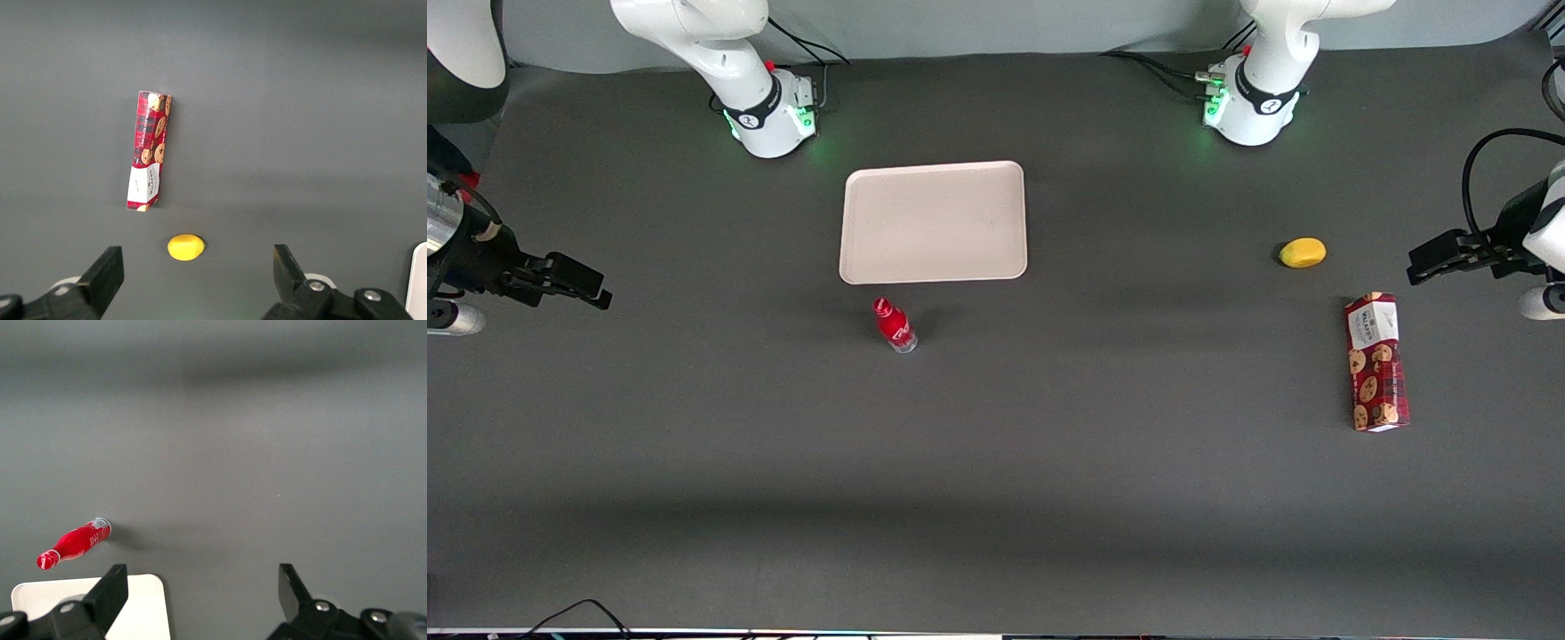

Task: Place coke bottle on tray
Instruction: 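Move the right gripper over the red Coca-Cola bottle beside the tray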

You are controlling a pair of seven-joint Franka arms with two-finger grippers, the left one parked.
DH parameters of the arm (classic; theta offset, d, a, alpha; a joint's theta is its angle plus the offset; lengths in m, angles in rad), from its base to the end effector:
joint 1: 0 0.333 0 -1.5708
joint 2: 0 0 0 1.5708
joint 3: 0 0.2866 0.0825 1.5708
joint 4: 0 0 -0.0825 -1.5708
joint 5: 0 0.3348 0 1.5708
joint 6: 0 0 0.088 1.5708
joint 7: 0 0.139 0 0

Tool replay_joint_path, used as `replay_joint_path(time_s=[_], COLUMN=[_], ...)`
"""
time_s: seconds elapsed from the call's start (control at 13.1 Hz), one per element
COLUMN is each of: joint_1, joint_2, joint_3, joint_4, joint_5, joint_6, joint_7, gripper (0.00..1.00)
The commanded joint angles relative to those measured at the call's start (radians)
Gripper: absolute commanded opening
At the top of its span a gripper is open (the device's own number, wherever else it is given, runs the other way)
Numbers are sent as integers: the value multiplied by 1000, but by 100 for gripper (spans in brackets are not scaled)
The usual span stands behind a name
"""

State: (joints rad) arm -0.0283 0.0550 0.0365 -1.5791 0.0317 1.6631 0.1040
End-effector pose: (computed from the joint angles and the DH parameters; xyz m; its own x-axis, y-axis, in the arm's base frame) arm 0.5294 0.0080 0.5395 0.9948 -0.0986 0.0253 -0.0977 -0.9946 -0.0365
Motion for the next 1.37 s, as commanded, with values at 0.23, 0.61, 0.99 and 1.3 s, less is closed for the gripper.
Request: replay_joint_path(time_s=[0.23, 0.61, 0.99, 1.3], joint_1=[10, 57, 122, 123], joint_2=[6, 110, 148, 151], joint_3=[61, 333, 385, 414], joint_4=[-42, -74, -246, -361], joint_5=[4, 10, -67, -91], joint_6=[-11, 115, 344, 469], joint_7=[13, 411, 512, 554], gripper=[100, 100, 100, 100])
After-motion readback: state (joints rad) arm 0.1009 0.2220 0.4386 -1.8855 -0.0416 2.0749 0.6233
